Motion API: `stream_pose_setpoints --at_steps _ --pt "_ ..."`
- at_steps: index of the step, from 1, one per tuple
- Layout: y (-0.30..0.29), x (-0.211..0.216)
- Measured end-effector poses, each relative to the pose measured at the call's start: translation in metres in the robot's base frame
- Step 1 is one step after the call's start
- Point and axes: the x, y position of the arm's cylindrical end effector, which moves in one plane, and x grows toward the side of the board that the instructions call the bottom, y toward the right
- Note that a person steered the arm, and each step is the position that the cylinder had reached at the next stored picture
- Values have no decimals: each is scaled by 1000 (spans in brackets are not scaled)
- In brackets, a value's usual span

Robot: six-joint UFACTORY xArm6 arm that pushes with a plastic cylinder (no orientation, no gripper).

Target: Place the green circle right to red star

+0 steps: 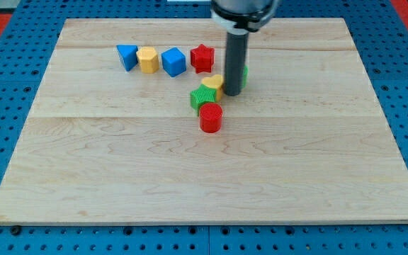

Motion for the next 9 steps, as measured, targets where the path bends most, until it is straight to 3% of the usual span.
stream_pose_setpoints --at_steps 6,9 --pt "18 -4" --pt "34 -29"
